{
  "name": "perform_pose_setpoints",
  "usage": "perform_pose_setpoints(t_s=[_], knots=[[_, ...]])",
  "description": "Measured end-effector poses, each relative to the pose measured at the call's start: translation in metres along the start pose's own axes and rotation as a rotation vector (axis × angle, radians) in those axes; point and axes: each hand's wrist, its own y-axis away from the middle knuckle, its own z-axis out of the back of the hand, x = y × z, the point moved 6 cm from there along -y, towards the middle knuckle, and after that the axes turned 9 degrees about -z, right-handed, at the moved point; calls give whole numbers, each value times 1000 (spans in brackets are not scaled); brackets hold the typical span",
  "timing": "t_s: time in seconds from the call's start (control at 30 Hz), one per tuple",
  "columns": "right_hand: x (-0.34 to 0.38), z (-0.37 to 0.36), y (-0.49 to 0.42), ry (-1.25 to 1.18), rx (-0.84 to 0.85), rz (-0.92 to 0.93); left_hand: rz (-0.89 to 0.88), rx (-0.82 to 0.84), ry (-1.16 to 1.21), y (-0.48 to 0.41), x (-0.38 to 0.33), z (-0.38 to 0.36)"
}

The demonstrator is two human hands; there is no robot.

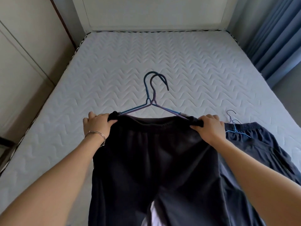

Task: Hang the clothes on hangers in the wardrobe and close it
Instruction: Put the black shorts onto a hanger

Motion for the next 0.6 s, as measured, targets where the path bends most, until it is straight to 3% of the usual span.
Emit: perform_pose_setpoints(t_s=[0.37, 0.5, 0.6], knots=[[20, -94, -86, 170, 59, -37, 31, 156, 55, -84, 10, -108], [21, -125, -93, -39, 60, -61, 53, 137, 190, -96, 6, -136], [23, -167, -92, -100, 172, -20, 22, 243, 183, -92, 6, -183]])
